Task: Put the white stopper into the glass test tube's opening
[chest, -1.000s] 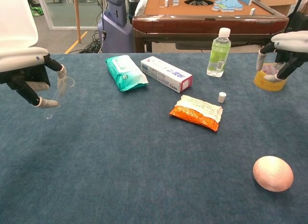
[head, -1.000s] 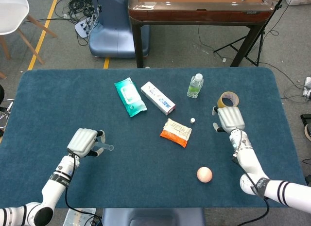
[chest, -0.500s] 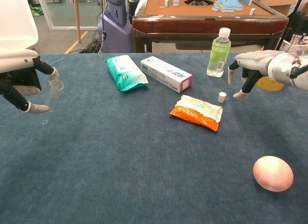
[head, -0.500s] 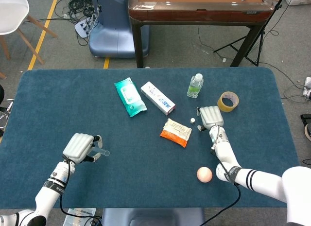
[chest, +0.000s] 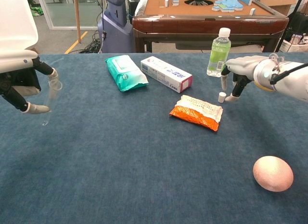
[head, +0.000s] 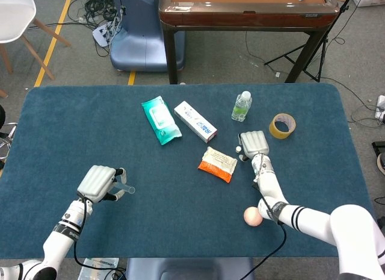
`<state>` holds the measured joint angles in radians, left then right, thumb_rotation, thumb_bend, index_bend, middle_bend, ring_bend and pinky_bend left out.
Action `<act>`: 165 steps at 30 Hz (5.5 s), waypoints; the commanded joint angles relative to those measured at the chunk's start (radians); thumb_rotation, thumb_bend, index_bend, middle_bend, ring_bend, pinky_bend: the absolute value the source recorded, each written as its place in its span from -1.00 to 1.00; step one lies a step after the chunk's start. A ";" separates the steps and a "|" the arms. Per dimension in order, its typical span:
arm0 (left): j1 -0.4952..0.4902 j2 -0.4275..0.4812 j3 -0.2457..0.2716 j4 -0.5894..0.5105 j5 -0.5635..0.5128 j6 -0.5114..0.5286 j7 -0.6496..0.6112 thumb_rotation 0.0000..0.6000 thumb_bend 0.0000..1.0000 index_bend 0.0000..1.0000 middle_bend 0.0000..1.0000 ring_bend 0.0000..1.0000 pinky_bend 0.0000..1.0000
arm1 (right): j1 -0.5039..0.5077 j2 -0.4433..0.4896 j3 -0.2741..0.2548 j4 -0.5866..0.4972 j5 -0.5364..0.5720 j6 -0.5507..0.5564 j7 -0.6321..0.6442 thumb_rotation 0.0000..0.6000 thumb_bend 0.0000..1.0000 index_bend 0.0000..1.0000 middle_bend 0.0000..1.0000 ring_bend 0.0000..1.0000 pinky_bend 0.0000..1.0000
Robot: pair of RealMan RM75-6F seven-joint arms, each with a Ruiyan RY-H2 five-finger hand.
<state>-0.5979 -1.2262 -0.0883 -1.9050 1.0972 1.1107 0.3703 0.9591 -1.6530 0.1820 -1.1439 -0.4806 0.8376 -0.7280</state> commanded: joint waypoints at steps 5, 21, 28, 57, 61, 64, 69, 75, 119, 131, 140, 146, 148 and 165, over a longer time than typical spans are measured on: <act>0.003 0.002 -0.005 0.005 -0.004 -0.002 -0.007 1.00 -0.46 0.32 1.00 1.00 1.00 | 0.014 -0.028 0.004 0.047 0.010 -0.022 -0.005 1.00 -0.55 -0.10 0.81 0.93 1.00; 0.003 0.000 -0.012 0.021 -0.007 -0.014 -0.024 1.00 -0.46 0.32 1.00 1.00 1.00 | 0.026 -0.060 0.015 0.110 0.023 -0.050 -0.006 1.00 -0.53 -0.04 0.81 0.93 1.00; 0.005 -0.002 -0.014 0.027 -0.008 -0.016 -0.029 1.00 -0.46 0.32 1.00 1.00 1.00 | 0.027 -0.065 0.019 0.122 0.026 -0.052 -0.008 1.00 -0.48 -0.02 0.81 0.94 1.00; 0.001 0.001 -0.025 0.046 -0.021 -0.029 -0.032 1.00 -0.46 0.31 1.00 1.00 1.00 | 0.015 -0.068 0.031 0.138 -0.008 -0.074 0.035 1.00 -0.32 0.16 0.81 0.95 1.00; -0.008 0.008 -0.036 0.044 -0.035 -0.036 -0.030 1.00 -0.46 0.31 1.00 1.00 1.00 | -0.013 -0.019 0.040 0.069 -0.055 -0.047 0.085 1.00 -0.30 0.18 0.81 0.95 1.00; -0.019 0.016 -0.049 0.040 -0.060 -0.057 -0.043 1.00 -0.46 0.31 1.00 1.00 1.00 | -0.044 0.044 0.049 -0.021 -0.103 -0.015 0.135 1.00 -0.29 0.18 0.81 0.95 1.00; -0.045 0.036 -0.081 0.020 -0.122 -0.109 -0.081 1.00 -0.46 0.32 1.00 1.00 1.00 | -0.112 0.183 0.074 -0.240 -0.228 0.052 0.252 1.00 -0.29 0.20 0.81 0.95 1.00; -0.074 0.047 -0.111 -0.008 -0.179 -0.154 -0.125 1.00 -0.46 0.32 1.00 1.00 1.00 | -0.186 0.332 0.103 -0.488 -0.393 0.105 0.403 1.00 -0.29 0.22 0.82 0.95 1.00; -0.396 -0.091 -0.174 -0.082 -0.628 -0.081 0.057 1.00 -0.46 0.32 1.00 1.00 1.00 | -0.121 0.323 0.118 -0.832 -0.569 0.155 0.503 1.00 -0.29 0.22 0.82 0.96 1.00; -0.430 -0.101 -0.171 -0.091 -0.665 -0.059 0.081 1.00 -0.46 0.32 1.00 1.00 1.00 | -0.100 0.312 0.109 -0.827 -0.545 0.153 0.486 1.00 -0.29 0.22 0.82 0.95 1.00; -0.443 -0.103 -0.167 -0.097 -0.678 -0.049 0.088 1.00 -0.46 0.31 1.00 1.00 1.00 | -0.089 0.308 0.101 -0.826 -0.533 0.152 0.475 1.00 -0.29 0.22 0.82 0.95 1.00; -0.450 -0.107 -0.164 -0.096 -0.683 -0.046 0.090 1.00 -0.46 0.31 1.00 1.00 1.00 | -0.084 0.306 0.098 -0.821 -0.528 0.151 0.476 1.00 -0.29 0.22 0.82 0.95 1.00; -0.451 -0.108 -0.165 -0.096 -0.683 -0.046 0.088 1.00 -0.46 0.31 1.00 1.00 1.00 | -0.083 0.304 0.098 -0.818 -0.527 0.151 0.478 1.00 -0.29 0.22 0.82 0.95 1.00; -0.472 -0.117 -0.161 -0.099 -0.702 -0.039 0.102 1.00 -0.46 0.31 1.00 1.00 1.00 | -0.067 0.286 0.085 -0.804 -0.514 0.147 0.466 1.00 -0.29 0.22 0.82 0.95 1.00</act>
<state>-1.0697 -1.3430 -0.2496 -2.0038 0.3952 1.0717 0.4717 0.8916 -1.3666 0.2676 -1.9486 -0.9949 0.9852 -0.2610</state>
